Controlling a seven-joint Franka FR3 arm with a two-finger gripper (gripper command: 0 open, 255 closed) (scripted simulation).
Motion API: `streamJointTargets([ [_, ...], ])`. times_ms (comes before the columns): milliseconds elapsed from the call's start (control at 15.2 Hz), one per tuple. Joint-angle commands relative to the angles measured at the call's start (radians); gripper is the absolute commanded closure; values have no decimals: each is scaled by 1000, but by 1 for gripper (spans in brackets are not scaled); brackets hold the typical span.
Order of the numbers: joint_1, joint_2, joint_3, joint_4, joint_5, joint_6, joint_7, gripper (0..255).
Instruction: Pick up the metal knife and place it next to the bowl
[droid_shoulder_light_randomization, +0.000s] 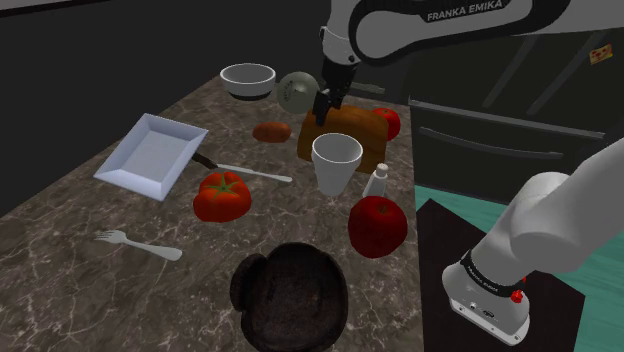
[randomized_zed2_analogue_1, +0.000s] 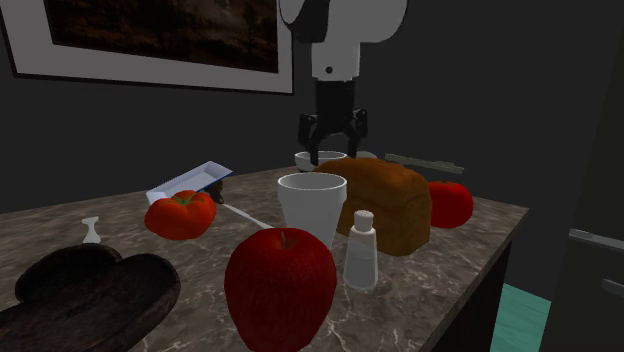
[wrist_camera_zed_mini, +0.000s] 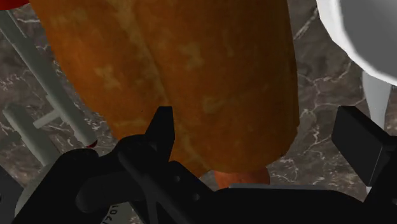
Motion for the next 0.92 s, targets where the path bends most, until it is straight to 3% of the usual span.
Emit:
streamJointTargets([
  [0, 19, 64, 18, 25, 14, 21, -3, 0],
  [858, 132, 488, 100, 367, -62, 62, -8, 0],
])
